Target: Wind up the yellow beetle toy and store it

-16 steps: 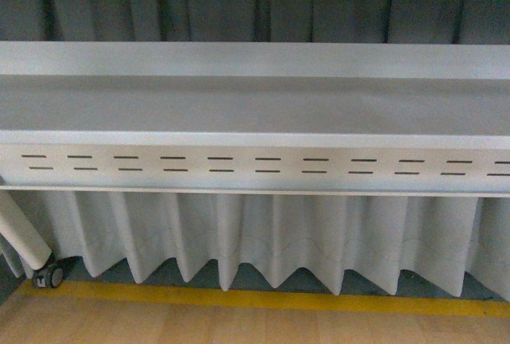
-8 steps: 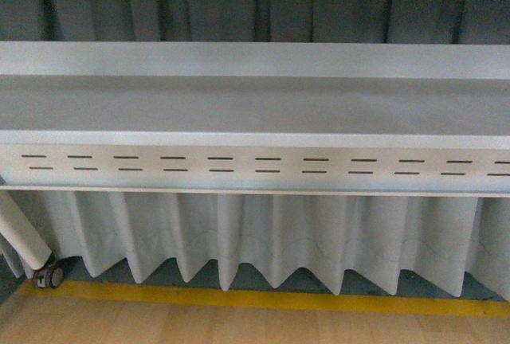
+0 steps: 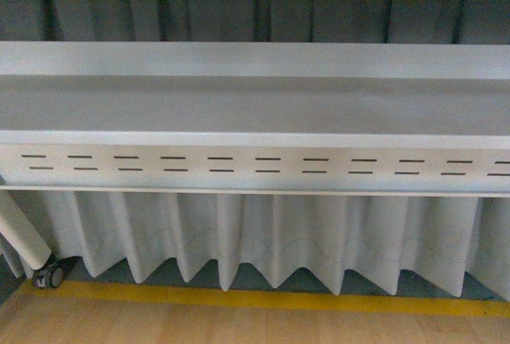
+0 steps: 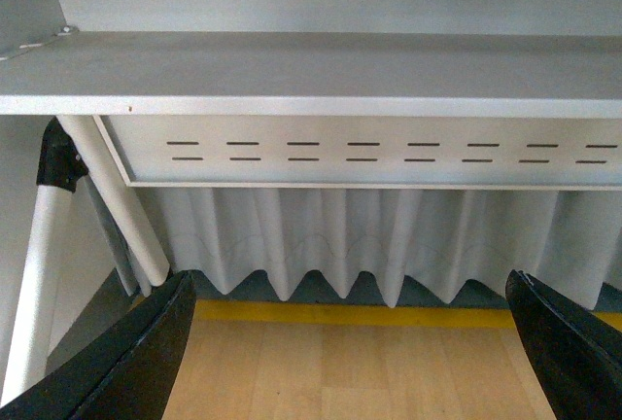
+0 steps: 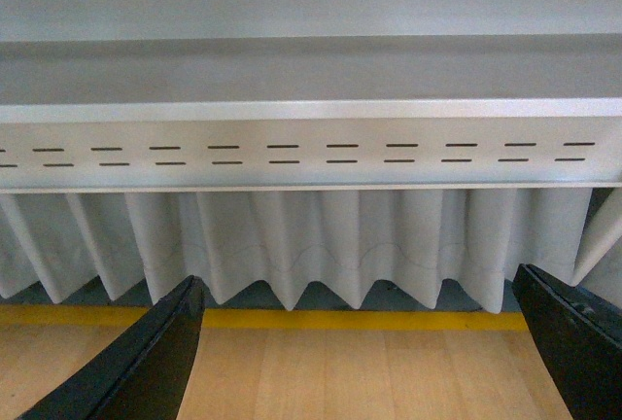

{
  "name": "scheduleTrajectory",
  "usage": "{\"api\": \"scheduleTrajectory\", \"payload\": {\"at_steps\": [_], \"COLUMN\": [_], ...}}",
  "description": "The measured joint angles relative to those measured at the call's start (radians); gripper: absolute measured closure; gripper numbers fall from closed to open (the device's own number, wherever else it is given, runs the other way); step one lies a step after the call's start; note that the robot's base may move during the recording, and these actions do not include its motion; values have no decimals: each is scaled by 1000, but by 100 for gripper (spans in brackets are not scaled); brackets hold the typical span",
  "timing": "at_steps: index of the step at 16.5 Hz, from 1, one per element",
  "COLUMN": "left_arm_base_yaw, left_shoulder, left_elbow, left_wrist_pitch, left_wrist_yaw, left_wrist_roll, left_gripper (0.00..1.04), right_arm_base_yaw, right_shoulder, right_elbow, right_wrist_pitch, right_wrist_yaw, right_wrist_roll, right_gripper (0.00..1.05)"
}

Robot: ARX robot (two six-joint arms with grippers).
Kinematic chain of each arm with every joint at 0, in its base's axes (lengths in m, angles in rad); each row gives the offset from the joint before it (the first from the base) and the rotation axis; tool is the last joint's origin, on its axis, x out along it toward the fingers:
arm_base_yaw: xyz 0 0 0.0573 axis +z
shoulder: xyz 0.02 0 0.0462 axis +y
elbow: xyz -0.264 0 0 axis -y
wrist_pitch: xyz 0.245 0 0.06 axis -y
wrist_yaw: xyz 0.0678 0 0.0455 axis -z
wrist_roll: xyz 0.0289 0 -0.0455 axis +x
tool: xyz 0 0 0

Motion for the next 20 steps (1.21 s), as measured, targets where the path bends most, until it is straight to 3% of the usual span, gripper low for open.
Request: {"api": "scheduleTrajectory", "payload": {"at_steps": [20], "left_arm_base_yaw": [0], "left_shoulder": [0], "left_elbow": [0], "left_wrist_pitch": [0], "left_wrist_yaw": [0], "left_wrist_roll": [0], "left_gripper": [7], "right_arm_base_yaw": [0], "right_shoulder": [0], "right_elbow": [0], "right_wrist_pitch": [1], "right_wrist_yaw": [0], "right_wrist_roll": [0], "right_gripper": [7]}}
